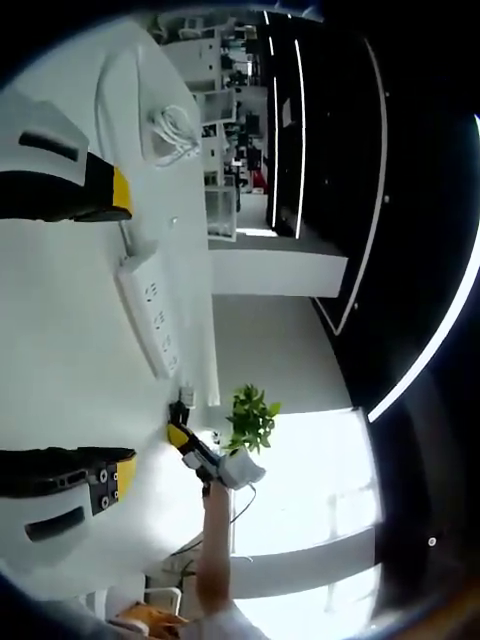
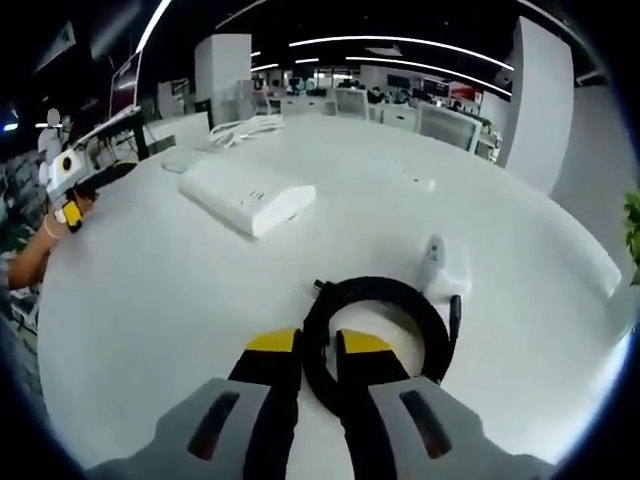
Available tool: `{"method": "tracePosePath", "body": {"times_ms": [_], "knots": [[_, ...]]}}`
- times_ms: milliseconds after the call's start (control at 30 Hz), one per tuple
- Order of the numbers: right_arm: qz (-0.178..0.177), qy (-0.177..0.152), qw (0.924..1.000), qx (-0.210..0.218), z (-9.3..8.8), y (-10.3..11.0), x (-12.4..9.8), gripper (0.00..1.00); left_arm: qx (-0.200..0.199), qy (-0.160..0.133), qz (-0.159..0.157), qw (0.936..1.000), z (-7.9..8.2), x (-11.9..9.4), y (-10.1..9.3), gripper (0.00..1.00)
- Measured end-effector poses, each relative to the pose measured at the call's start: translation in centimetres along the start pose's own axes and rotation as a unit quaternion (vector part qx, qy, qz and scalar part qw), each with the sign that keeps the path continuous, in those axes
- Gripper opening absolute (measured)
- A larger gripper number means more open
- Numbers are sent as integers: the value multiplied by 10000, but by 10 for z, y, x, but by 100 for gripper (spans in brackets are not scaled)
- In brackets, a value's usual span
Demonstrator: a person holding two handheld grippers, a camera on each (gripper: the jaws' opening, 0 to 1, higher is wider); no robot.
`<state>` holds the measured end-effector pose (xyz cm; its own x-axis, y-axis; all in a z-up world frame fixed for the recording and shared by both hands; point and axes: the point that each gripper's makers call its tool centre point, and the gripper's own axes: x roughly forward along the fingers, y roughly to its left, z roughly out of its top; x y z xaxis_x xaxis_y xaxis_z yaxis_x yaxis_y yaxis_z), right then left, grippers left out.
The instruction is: Straighten the power strip on the desk, plug the charger into it
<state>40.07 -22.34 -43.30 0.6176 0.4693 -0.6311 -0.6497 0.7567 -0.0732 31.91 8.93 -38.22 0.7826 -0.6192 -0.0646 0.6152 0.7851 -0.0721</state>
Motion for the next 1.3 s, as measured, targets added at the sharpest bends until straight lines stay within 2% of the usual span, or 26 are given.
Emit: {"method": "tracePosePath", "body": {"times_ms": [133, 467, 533, 700, 767, 867, 900, 967, 1000, 1133, 1300], "knots": [[-22, 28, 9997, -247, 3, 1, 2, 10, 10, 18, -10, 10000, 0, 0, -1, 95], [30, 69, 10000, 55, 3, 1, 3, 7, 15, 52, -3, 10000, -2, -2, 0, 94], [47, 27, 9998, 171, 5, 1, 3, 7, 13, 42, 3, 10000, -1, -2, 0, 94], [226, -272, 9961, 805, 17, 5, 0, 7, 38, 56, -2, 10000, 0, -1, 0, 94], [356, -427, 9922, 1120, 22, 8, -3, 7, 20, 35, 0, 10000, 1, -1, 0, 94], [416, -601, 9878, 1374, 28, 5, -8, 7, 15, 20, 6, 10000, 2, 0, 0, 94], [503, -681, 9848, 1519, 31, 0, -11, 7, 13, 15, 7, 10000, 2, 0, 0, 94], [664, -848, 9764, 1873, 39, 11, -10, 7, 8, 8, 4, 10000, 2, 0, 0, 94], [749, -899, 9730, 1989, 40, 9, -12, 7, 11, 13, 6, 10000, 2, 1, 0, 94], [791, -1001, 9666, 2223, 43, 2, -16, 7, 1, 11, 1, 10000, 2, 2, 0, 94], [1095, -1315, 9428, 2862, 55, 1, -23, 6, -19, 3, -2, 10000, 1, 2, 1, 94]]}}
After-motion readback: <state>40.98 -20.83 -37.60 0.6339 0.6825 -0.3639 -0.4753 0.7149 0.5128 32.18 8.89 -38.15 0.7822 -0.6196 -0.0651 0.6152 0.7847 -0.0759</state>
